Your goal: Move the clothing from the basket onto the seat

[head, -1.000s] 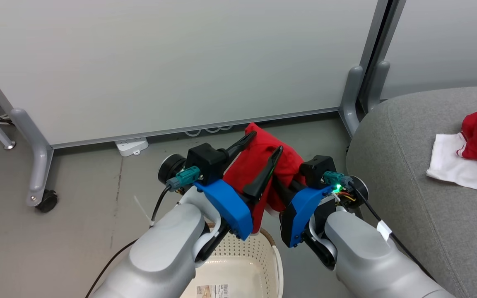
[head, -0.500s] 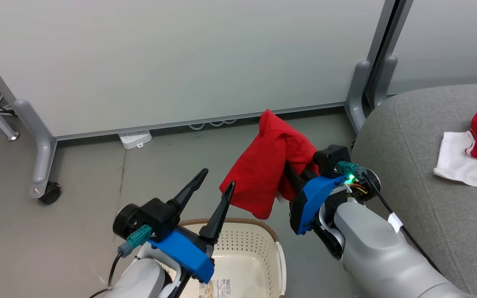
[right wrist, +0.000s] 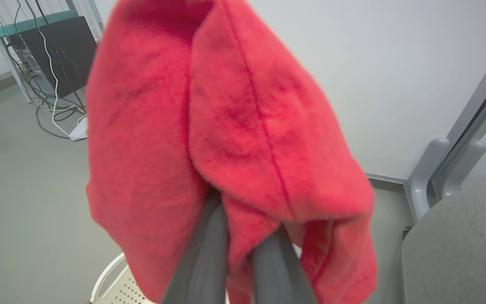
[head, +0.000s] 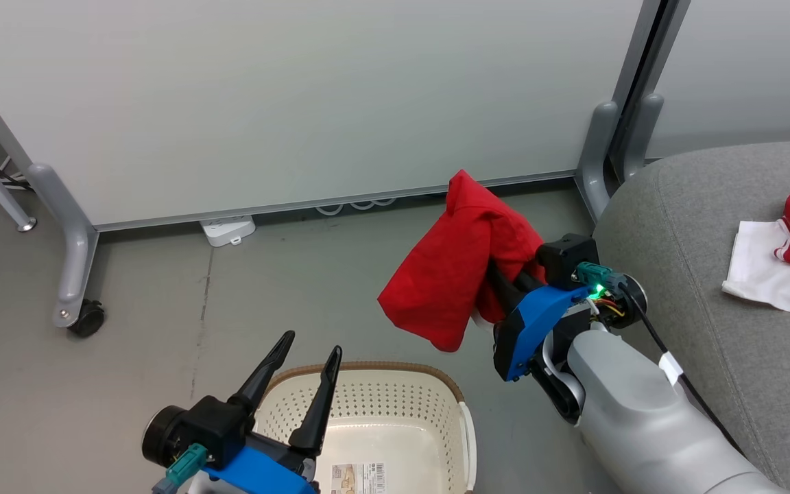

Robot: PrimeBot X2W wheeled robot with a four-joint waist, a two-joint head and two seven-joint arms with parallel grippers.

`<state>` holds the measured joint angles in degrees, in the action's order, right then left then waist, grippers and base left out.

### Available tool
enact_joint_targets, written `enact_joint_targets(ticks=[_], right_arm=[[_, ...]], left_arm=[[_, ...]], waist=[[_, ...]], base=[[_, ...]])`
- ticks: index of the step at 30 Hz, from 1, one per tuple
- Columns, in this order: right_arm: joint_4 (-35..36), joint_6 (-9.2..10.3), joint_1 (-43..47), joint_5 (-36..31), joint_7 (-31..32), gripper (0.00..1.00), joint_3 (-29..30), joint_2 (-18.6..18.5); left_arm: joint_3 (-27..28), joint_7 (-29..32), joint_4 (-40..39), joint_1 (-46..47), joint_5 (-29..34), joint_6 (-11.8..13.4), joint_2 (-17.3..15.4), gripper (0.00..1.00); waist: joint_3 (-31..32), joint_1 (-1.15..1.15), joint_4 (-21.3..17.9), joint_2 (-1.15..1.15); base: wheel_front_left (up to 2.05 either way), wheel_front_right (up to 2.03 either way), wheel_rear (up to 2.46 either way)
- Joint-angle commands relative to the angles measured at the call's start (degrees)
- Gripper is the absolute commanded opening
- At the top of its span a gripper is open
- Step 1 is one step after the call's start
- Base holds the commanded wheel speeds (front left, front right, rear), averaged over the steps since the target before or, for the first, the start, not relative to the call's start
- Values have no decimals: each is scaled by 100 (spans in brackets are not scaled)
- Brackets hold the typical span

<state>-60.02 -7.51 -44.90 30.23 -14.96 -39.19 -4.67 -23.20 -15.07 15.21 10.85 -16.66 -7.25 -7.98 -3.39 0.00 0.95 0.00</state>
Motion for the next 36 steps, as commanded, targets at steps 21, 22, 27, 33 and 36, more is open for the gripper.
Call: enact_joint_targets(ticks=[21,22,27,33,36], right_arm=[[103,5,159,-296,-30,0,330,69],[108,5,150,-307,-30,0,341,72],[133,5,118,-331,-30,0,394,85],[160,5,120,-388,-30,0,471,93],[182,5,134,-395,-30,0,505,102]], left_arm=[[140,-15,-120,-139,57,-31,-49,100],[135,-15,-121,-121,57,-32,-55,100],[115,-15,-139,-27,53,-32,-79,100],[81,-15,-135,52,59,-32,-107,100],[65,-15,-130,76,59,-32,-136,100]], waist=[[-74,0,-218,0],[-90,0,-271,0],[-162,0,-622,0],[-215,0,-1164,0],[-251,0,-1470,0]], base=[[0,0,0],[0,0,0],[0,0,0],[0,0,0],[0,0,0]])
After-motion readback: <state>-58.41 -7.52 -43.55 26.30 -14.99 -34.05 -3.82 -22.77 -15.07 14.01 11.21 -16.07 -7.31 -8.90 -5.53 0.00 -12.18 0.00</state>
